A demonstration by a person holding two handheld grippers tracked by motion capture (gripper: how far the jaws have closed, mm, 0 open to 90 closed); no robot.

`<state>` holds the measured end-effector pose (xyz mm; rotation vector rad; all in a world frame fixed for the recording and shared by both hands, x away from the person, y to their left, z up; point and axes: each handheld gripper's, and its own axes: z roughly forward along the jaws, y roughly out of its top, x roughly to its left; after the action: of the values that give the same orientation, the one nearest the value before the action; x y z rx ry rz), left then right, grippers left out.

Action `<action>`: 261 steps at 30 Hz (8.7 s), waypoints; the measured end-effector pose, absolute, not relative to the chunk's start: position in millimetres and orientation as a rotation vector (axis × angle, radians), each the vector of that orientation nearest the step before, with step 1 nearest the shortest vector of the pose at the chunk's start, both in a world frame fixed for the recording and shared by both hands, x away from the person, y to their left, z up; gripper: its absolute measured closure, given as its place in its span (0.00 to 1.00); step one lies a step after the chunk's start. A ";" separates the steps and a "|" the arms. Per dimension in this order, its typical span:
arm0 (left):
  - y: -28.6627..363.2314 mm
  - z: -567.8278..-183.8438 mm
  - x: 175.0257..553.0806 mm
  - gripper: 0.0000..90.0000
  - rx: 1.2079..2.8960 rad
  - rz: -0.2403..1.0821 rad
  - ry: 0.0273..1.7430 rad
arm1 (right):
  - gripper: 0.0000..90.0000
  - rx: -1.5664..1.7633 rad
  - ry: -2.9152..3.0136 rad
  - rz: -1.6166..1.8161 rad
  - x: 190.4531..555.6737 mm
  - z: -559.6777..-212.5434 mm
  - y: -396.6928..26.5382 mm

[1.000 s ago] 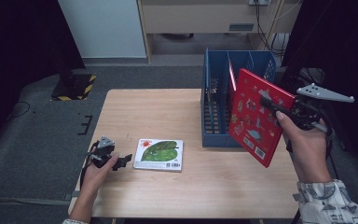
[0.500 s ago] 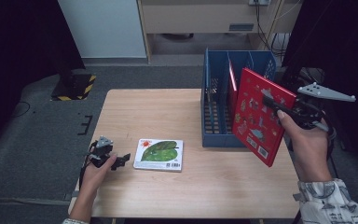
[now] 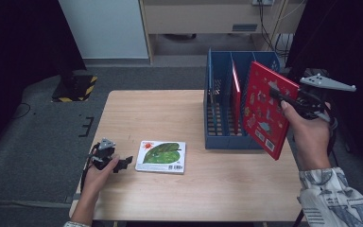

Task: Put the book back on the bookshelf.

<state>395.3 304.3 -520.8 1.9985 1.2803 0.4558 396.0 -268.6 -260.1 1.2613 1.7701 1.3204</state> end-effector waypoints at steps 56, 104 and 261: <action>300.4 -521.0 398.4 0.06 2.028 0.467 1.254 | 0.88 1.348 1.626 1.177 495.2 -287.7 -228.6; 299.3 -528.1 401.2 0.06 2.080 0.456 1.275 | 0.88 1.394 1.535 1.173 530.2 -343.8 -223.3; 295.1 -523.8 401.1 0.07 2.074 0.452 1.248 | 0.88 1.442 1.640 1.002 551.9 -342.8 -206.9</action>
<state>401.1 295.1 -523.8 2.0737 1.2480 0.4515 551.9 -206.9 -342.8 1.4423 1.6395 1.0021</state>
